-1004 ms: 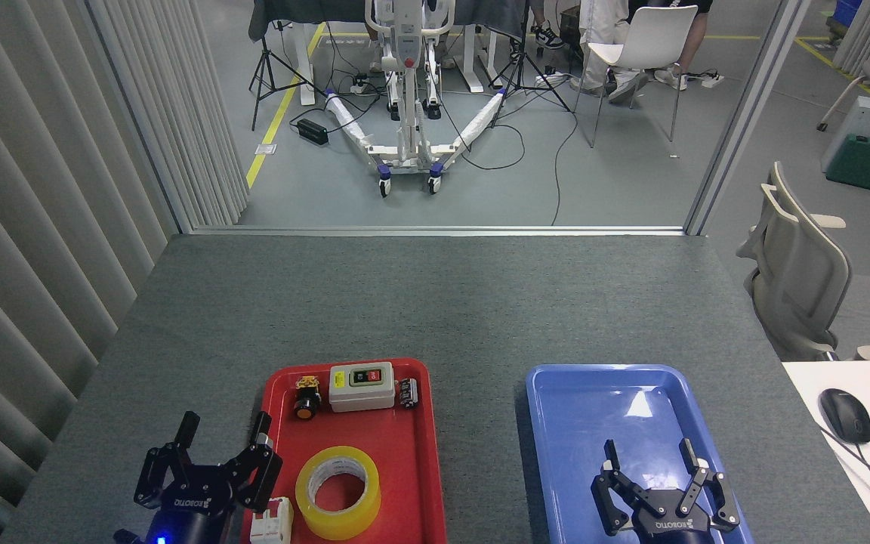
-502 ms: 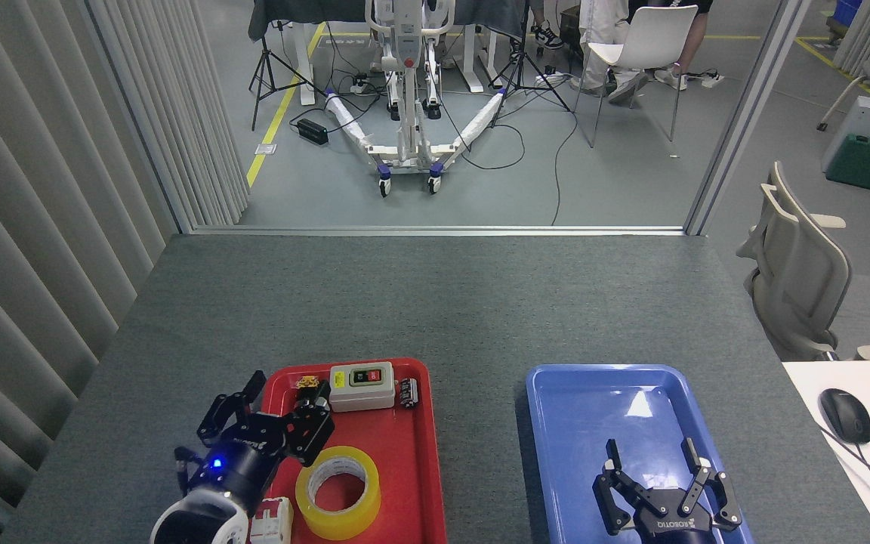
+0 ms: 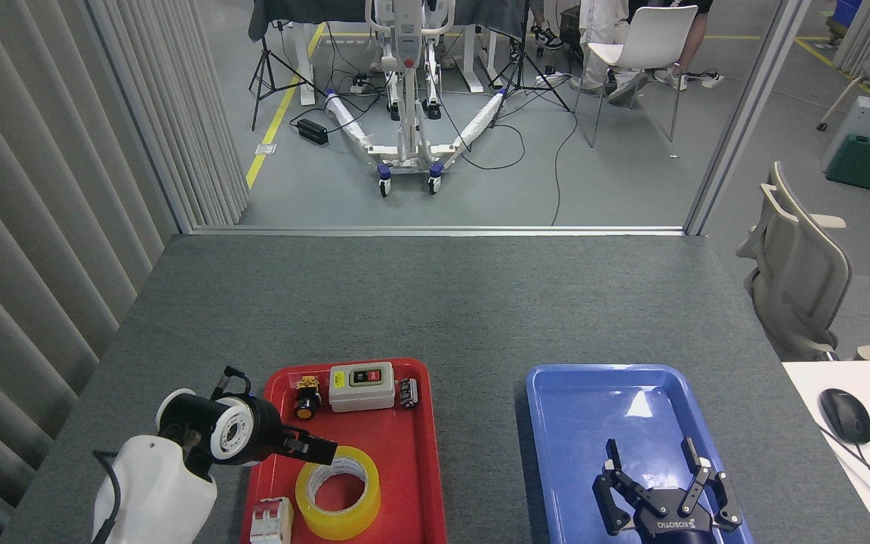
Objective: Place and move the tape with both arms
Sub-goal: 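Reach the left gripper down to the yellow tape roll and grasp it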
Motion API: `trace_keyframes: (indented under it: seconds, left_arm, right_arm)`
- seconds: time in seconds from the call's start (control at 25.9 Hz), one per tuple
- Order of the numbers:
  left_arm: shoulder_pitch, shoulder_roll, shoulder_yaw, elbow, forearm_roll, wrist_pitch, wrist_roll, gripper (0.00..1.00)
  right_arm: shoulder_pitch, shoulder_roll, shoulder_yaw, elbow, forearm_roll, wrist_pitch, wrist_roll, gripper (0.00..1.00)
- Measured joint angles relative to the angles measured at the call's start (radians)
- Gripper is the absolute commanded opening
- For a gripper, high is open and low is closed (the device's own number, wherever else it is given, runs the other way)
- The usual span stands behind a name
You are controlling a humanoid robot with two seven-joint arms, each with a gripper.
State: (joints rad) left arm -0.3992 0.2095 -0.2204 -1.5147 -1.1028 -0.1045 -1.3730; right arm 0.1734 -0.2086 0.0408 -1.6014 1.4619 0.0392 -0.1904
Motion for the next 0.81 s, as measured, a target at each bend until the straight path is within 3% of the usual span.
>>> trace_keyframes:
  seconds: [0.12,0.27,0.66,0.81]
  left_arm:
    - [-0.08,-0.009,-0.027,0.122,0.004,0.0,-0.138,1.0]
    - [-0.142,-0.031,-0.051,0.21,0.005,0.0,-0.219,1.0]
    - [-0.194,-0.051,-0.059,0.337,-0.005,-0.021,-0.234,1.0]
    - [-0.201,-0.062,-0.059,0.389,-0.006,-0.028,-0.22,0.87]
  right_arm:
    - [0.001,0.001,0.0,-0.002,0.0,0.0,0.0,1.0]
    - [0.001,0.001,0.001,-0.003,0.0,0.0,0.0,1.0]
    - [0.002,0.002,0.001,-0.003,0.0,0.007,-0.004,1.0]
    - [0.001,0.002,0.001,-0.003,0.0,0.007,-0.004,1.0]
